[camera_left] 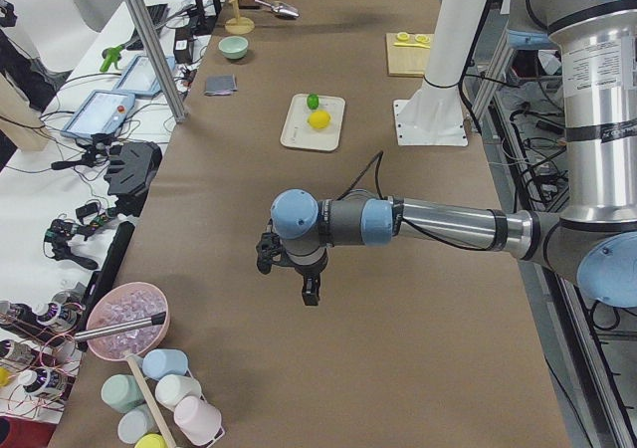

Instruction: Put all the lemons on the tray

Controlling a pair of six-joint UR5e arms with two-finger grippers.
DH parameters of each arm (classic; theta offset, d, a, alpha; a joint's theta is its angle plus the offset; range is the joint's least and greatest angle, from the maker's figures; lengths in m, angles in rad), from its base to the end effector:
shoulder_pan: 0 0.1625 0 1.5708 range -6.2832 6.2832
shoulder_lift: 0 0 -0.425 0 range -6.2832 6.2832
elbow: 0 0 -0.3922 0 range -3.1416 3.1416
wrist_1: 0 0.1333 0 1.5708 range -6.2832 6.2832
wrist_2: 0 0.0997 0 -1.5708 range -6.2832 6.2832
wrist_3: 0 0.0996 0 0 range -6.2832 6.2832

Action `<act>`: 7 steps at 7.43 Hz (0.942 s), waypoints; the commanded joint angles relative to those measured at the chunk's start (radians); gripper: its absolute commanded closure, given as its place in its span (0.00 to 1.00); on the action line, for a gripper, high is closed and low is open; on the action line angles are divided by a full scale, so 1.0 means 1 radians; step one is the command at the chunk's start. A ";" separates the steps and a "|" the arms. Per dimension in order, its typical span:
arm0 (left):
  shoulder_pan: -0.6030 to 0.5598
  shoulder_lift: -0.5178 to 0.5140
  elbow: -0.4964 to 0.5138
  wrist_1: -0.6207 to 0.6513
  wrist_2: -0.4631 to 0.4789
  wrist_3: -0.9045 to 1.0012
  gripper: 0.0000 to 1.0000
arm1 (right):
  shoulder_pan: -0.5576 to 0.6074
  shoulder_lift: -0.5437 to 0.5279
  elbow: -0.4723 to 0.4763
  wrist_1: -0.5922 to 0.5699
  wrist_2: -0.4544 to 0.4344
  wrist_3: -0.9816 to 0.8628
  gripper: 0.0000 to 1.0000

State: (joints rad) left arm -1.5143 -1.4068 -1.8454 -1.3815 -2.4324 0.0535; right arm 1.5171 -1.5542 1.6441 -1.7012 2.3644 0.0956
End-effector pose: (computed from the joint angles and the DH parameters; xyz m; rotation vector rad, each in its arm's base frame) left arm -0.0342 -0.4173 0.6110 -0.0751 0.8612 0.0692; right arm 0.0357 -0.4971 0.6261 -0.0974 -0.7885 0.0557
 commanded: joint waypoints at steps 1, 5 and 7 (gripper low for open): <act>-0.010 -0.006 0.003 0.027 0.012 0.017 0.02 | 0.000 -0.001 -0.001 0.000 -0.002 -0.001 0.00; -0.024 -0.008 0.012 0.032 0.013 0.019 0.02 | 0.000 -0.009 -0.003 0.000 -0.008 -0.011 0.00; -0.026 -0.008 0.012 0.035 0.013 0.019 0.02 | 0.000 -0.004 -0.003 0.000 -0.010 -0.010 0.00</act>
State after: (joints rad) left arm -1.5392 -1.4140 -1.8335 -1.3483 -2.4191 0.0721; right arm 1.5171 -1.5603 1.6417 -1.7012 2.3561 0.0861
